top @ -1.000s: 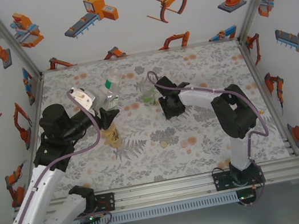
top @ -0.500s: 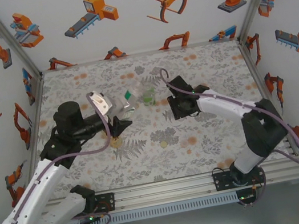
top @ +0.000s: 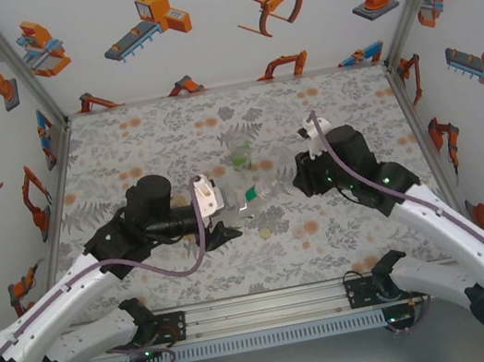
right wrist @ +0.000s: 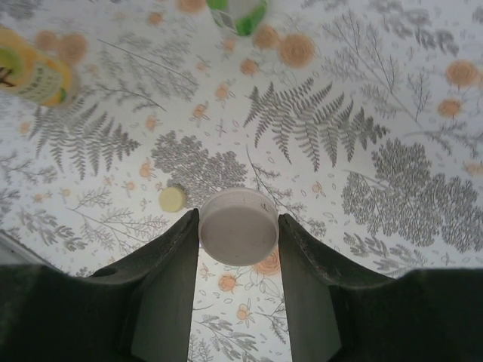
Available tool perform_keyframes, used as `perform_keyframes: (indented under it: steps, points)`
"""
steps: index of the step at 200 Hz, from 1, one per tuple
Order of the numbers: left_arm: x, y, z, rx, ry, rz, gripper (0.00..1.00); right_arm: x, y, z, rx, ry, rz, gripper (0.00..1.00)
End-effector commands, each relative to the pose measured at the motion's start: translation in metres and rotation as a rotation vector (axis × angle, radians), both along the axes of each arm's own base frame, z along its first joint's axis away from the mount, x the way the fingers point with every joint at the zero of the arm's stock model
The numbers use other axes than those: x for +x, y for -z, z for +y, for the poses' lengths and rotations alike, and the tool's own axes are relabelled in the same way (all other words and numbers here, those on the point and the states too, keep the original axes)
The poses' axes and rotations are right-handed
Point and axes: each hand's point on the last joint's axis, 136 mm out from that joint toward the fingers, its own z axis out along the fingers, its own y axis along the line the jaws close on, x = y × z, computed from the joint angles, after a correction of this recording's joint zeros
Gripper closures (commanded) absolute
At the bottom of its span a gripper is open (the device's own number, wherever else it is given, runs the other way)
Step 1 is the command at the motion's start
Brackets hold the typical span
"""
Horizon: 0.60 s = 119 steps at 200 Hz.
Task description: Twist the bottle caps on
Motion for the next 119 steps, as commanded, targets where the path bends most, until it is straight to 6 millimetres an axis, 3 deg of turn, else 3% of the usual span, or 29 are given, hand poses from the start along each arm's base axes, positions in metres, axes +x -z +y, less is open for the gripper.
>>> perform_keyframes:
  steps: [1, 56, 119]
  points:
    - [0.004, 0.01, 0.001, -0.014, -0.041, -0.002, 0.87, -0.017, -0.028, 0.009, 0.068, -0.123, -0.112, 0.84]
    - [-0.001, 0.035, 0.005, 0.038, -0.024, 0.014, 0.89, -0.088, -0.097, 0.035, 0.234, -0.519, -0.298, 0.85]
    - [-0.018, 0.043, 0.004, 0.113, 0.079, 0.018, 0.89, -0.153, -0.13, 0.043, 0.306, -0.88, -0.457, 0.86]
